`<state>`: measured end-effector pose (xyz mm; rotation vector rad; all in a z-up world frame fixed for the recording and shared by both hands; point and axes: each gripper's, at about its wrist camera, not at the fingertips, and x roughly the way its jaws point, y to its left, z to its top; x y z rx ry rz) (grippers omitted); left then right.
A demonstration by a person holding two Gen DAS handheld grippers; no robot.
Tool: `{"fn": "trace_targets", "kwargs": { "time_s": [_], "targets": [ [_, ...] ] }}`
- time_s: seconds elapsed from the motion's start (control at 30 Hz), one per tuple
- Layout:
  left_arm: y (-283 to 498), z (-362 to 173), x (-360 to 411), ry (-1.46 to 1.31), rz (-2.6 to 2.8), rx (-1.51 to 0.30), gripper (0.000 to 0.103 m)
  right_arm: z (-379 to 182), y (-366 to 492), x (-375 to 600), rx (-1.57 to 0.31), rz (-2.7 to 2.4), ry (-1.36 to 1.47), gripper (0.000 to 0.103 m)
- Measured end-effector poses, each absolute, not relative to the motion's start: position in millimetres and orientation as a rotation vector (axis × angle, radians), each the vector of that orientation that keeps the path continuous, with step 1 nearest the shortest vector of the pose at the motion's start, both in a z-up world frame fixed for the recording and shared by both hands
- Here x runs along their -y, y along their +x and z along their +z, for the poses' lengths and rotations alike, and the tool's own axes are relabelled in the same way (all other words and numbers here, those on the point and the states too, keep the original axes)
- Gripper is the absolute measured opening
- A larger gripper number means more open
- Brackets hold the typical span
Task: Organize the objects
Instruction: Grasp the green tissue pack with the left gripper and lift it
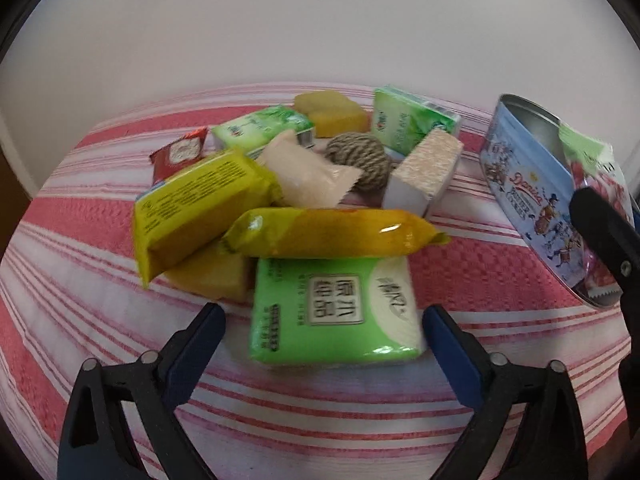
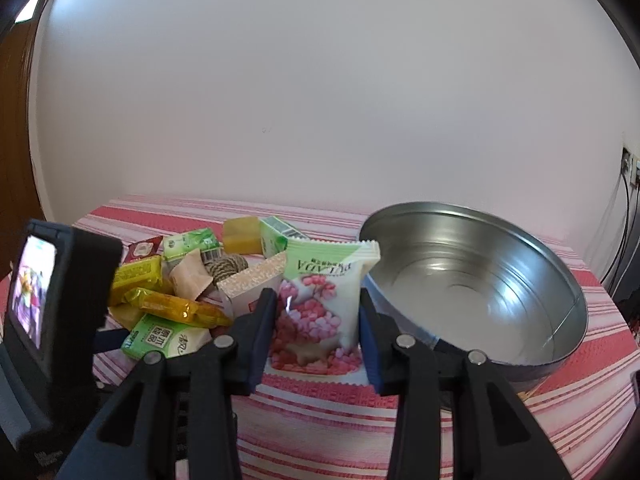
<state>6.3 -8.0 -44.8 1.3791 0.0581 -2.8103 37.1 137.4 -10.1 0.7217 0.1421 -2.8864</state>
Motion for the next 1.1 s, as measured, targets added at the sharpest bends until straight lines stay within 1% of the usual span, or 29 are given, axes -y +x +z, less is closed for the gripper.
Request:
{"fn": "trace_targets", "kwargs": {
  "time_s": [0.03, 0.07, 0.1, 0.47, 0.53, 0.63, 0.83, 1.1],
  "targets": [
    [8, -43, 10, 1.363, -2.810, -0.062, 0.087, -10, 36, -138, -0.141, -2.883, 0.724, 0.040],
    [11, -41, 12, 1.347, -2.819, -0.071, 0.074, -10, 36, -138, -0.141, -2.879, 0.724, 0.040],
    [13, -40, 13, 1.337, -2.829, -0.077, 0.071, -10, 36, -138, -0.143, -2.880, 0.721, 0.040],
    [35, -36, 18, 1.317, -2.844, -0.094, 0.070, -12, 36, -139, -0.146, -2.871, 0.717, 0.040],
    [37, -33, 29, 1.298, -2.839, -0.089, 0.070, -11, 37, -140, -0.133, -2.869, 0.717, 0.040],
    [43, -26, 40, 1.248, -2.817, -0.076, 0.070, -11, 37, -144, -0.103, -2.862, 0.717, 0.040],
    [56, -13, 66, 1.133, -2.787, -0.068, 0.070, -12, 39, -143, -0.108, -2.859, 0.711, 0.040],
    [57, -3, 65, 1.024, -2.807, -0.060, 0.070, -10, 42, -144, -0.113, -2.859, 0.699, 0.040]
  ]
}}
